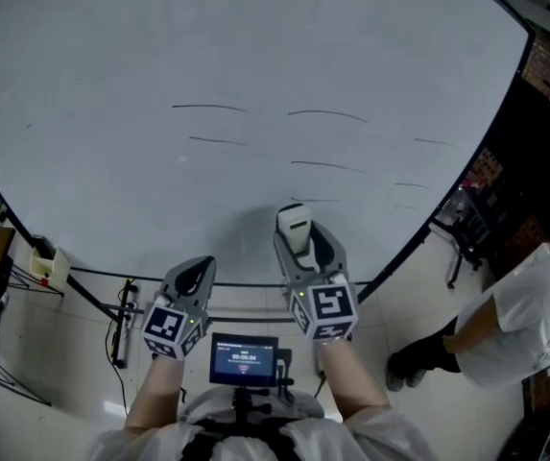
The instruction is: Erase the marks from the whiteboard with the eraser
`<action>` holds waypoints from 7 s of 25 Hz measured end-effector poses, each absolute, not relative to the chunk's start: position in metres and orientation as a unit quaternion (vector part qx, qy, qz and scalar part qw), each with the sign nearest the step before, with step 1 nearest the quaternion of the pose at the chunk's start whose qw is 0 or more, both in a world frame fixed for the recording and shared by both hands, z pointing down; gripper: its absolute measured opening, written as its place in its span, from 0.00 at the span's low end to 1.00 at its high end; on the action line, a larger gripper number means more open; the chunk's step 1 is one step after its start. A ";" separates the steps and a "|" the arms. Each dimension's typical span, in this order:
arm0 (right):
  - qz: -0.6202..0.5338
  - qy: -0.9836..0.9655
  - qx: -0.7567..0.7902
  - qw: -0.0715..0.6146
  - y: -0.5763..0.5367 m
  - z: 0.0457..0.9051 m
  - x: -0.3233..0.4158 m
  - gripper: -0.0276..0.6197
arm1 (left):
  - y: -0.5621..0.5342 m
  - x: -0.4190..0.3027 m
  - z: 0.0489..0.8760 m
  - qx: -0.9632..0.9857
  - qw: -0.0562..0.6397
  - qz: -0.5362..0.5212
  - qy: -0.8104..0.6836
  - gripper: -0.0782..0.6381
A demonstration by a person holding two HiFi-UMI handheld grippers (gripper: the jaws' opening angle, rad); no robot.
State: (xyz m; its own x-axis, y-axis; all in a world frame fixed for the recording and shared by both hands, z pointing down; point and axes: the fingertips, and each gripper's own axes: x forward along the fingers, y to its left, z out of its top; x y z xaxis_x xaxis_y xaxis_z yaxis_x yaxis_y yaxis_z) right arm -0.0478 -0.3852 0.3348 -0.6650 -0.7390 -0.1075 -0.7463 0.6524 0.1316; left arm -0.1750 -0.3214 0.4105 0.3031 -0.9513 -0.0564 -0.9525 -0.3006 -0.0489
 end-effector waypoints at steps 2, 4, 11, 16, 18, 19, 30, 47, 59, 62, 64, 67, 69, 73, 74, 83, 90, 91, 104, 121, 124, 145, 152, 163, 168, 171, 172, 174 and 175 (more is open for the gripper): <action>0.097 0.909 -0.406 0.021 -0.389 0.324 -0.064 0.46 | -0.322 -0.182 0.410 -0.805 0.034 0.009 0.592 0.12; 0.102 0.910 -0.402 0.022 -0.392 0.316 -0.080 0.46 | -0.323 -0.189 0.412 -0.802 0.031 0.010 0.597 0.12; 0.124 0.897 -0.424 -0.011 -0.407 0.323 -0.108 0.46 | -0.333 -0.201 0.418 -0.797 0.022 0.013 0.604 0.12; 0.121 0.897 -0.426 -0.002 -0.411 0.322 -0.106 0.46 | -0.342 -0.203 0.420 -0.797 0.020 0.015 0.603 0.12; 0.110 0.900 -0.422 0.006 -0.412 0.321 -0.103 0.46 | -0.344 -0.202 0.420 -0.798 0.018 0.016 0.602 0.12; 0.104 0.901 -0.421 0.010 -0.413 0.321 -0.101 0.46 | -0.345 -0.202 0.421 -0.798 0.018 0.017 0.602 0.12; 0.080 0.883 -0.461 0.021 -0.435 0.323 -0.044 0.45 | -0.359 -0.189 0.420 -0.804 0.017 0.024 0.593 0.12; 0.014 0.839 -0.542 0.051 -0.460 0.327 0.055 0.45 | -0.367 -0.169 0.413 -0.818 0.023 0.024 0.575 0.12; 0.082 0.902 -0.424 -0.021 -0.413 0.340 -0.094 0.45 | -0.364 -0.175 0.413 -0.810 0.029 0.022 0.586 0.12; 0.090 0.895 -0.435 -0.021 -0.417 0.342 -0.087 0.45 | -0.363 -0.179 0.416 -0.806 0.028 0.020 0.591 0.12; 0.091 0.890 -0.447 -0.013 -0.423 0.340 -0.075 0.45 | -0.365 -0.183 0.417 -0.804 0.026 0.020 0.593 0.12; 0.091 0.884 -0.458 -0.011 -0.431 0.339 -0.057 0.46 | -0.365 -0.187 0.418 -0.802 0.025 0.021 0.597 0.12; 0.085 0.881 -0.466 -0.011 -0.436 0.342 -0.045 0.46 | -0.365 -0.187 0.419 -0.801 0.024 0.020 0.597 0.12; 0.068 0.872 -0.484 0.002 -0.443 0.339 -0.021 0.46 | -0.364 -0.188 0.419 -0.801 0.024 0.020 0.598 0.12; 0.064 0.869 -0.491 0.006 -0.445 0.338 -0.014 0.46 | -0.363 -0.189 0.418 -0.800 0.024 0.021 0.599 0.12; 0.012 0.823 -0.566 0.040 -0.473 0.341 0.071 0.45 | -0.359 -0.196 0.418 -0.797 0.024 0.020 0.603 0.12; 0.006 0.839 -0.541 0.061 -0.455 0.336 0.058 0.45 | -0.356 -0.191 0.412 -0.803 0.032 0.024 0.595 0.12; 0.015 0.843 -0.534 0.059 -0.449 0.335 0.052 0.46 | -0.355 -0.190 0.410 -0.804 0.035 0.026 0.593 0.12; -0.026 0.871 -0.490 -0.032 -0.385 0.432 0.004 0.46 | -0.329 -0.190 0.422 -0.819 0.027 0.030 0.572 0.12; -0.032 0.866 -0.495 -0.060 -0.312 0.459 0.009 0.46 | -0.266 -0.178 0.456 -0.830 -0.010 0.037 0.556 0.12; -0.030 0.872 -0.486 -0.056 -0.295 0.460 0.018 0.46 | -0.250 -0.165 0.454 -0.829 -0.005 0.036 0.558 0.12; -0.052 0.899 -0.431 -0.061 -0.135 0.477 0.137 0.46 | -0.092 -0.019 0.470 -0.815 -0.028 0.022 0.578 0.12; -0.051 0.896 -0.439 -0.047 -0.139 0.468 0.148 0.46 | -0.102 -0.009 0.453 -0.823 -0.016 0.026 0.567 0.12; -0.043 0.890 -0.452 -0.040 -0.153 0.452 0.128 0.46 | -0.116 -0.034 0.433 -0.829 -0.002 0.041 0.558 0.12; -0.032 0.893 -0.447 -0.041 -0.150 0.446 0.112 0.46 | -0.117 -0.049 0.427 -0.826 0.003 0.051 0.562 0.12; -0.027 0.895 -0.444 -0.044 -0.149 0.444 0.107 0.46 | -0.118 -0.052 0.425 -0.826 0.005 0.052 0.562 0.12; -0.026 0.895 -0.443 -0.045 -0.148 0.444 0.106 0.46 | -0.118 -0.053 0.426 -0.826 0.004 0.051 0.562 0.12; -0.028 0.896 -0.440 -0.047 -0.147 0.446 0.103 0.46 | -0.117 -0.056 0.426 -0.824 0.003 0.048 0.564 0.12; -0.028 0.897 -0.438 -0.048 -0.146 0.446 0.101 0.46 | -0.117 -0.058 0.426 -0.823 0.004 0.048 0.566 0.12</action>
State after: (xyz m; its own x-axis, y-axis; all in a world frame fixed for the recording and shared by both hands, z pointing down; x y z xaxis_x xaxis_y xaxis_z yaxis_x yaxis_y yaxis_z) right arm 0.1013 -0.1457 0.4460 -0.6111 -0.7838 0.1108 -0.7892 0.6141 -0.0084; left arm -0.0578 -0.1166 0.4256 0.3554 -0.9310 -0.0834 -0.9318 -0.3599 0.0474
